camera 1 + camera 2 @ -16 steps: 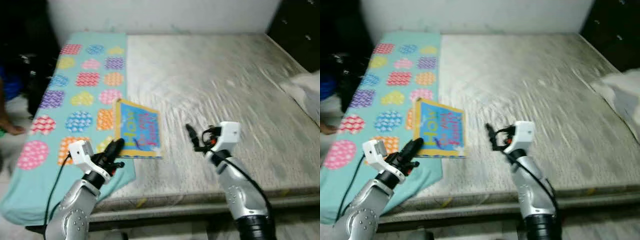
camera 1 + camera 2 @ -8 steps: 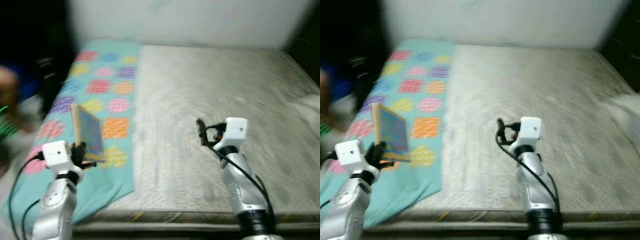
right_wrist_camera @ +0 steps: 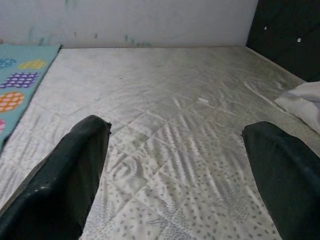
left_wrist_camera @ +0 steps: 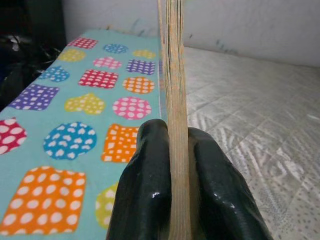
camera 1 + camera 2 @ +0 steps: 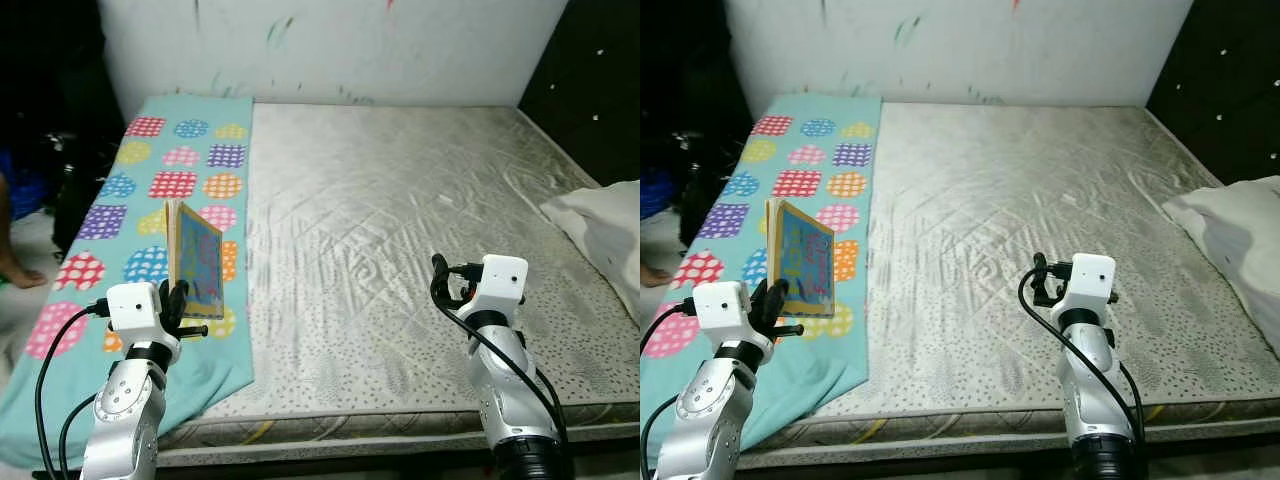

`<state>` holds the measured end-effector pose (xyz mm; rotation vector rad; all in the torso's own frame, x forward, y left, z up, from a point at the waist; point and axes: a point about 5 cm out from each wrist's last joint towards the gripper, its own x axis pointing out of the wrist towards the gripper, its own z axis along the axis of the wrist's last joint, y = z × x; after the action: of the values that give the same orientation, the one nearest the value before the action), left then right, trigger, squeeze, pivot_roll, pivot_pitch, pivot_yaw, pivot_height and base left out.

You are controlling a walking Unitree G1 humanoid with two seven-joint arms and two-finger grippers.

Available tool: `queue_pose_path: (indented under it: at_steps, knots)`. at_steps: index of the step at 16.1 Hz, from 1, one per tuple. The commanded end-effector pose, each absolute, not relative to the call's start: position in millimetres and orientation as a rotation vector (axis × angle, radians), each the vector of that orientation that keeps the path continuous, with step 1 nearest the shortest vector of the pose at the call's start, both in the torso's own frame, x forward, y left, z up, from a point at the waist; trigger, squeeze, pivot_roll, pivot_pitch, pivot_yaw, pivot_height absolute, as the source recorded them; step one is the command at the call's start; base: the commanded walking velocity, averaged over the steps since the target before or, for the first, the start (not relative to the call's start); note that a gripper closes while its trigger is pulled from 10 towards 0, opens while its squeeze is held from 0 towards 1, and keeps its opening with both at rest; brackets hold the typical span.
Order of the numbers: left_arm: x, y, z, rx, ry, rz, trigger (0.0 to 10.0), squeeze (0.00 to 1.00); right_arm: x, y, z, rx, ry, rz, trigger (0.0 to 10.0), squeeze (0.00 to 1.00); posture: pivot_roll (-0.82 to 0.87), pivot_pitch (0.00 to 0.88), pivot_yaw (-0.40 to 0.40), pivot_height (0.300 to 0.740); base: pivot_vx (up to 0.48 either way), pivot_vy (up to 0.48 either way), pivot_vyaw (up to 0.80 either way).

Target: Clean up the room

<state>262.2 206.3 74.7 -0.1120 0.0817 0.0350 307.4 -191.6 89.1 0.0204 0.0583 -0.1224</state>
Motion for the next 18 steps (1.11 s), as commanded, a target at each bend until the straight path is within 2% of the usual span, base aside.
queue_pose_path:
  at_steps: [1, 4, 8, 17, 18]
  knots:
    - [268, 201, 86, -0.111, 0.017, 0.003, 10.0, 0.0, 307, -196, 88, 0.01, 0.068, -0.129, 10.0, 0.0, -0.08, 0.0, -0.015, 0.74, 0.0, 0.0, -0.8]
    - [272, 197, 87, -0.113, 0.009, -0.009, 10.0, 0.0, 310, -194, 90, 0.018, 0.053, -0.105, 10.0, 0.0, -0.08, 0.0, -0.022, 0.74, 0.0, 0.0, -0.74]
    - [273, 191, 86, -0.13, 0.01, -0.035, 10.0, 0.0, 311, -187, 94, -0.001, 0.03, -0.031, 10.0, 0.0, -0.09, 0.0, -0.027, 0.74, 0.0, 0.0, 0.0]
    - [273, 188, 84, -0.167, 0.016, -0.041, 10.0, 0.0, 315, -185, 93, 0.014, 0.048, -0.032, 10.0, 0.0, -0.09, 0.0, -0.033, 0.74, 0.0, 0.0, 0.0]
    - [274, 187, 85, -0.173, 0.013, -0.049, 10.0, 0.0, 315, -184, 93, 0.022, 0.048, -0.032, 10.0, 0.0, -0.09, 0.0, -0.033, 0.74, 0.0, 0.0, -0.8]
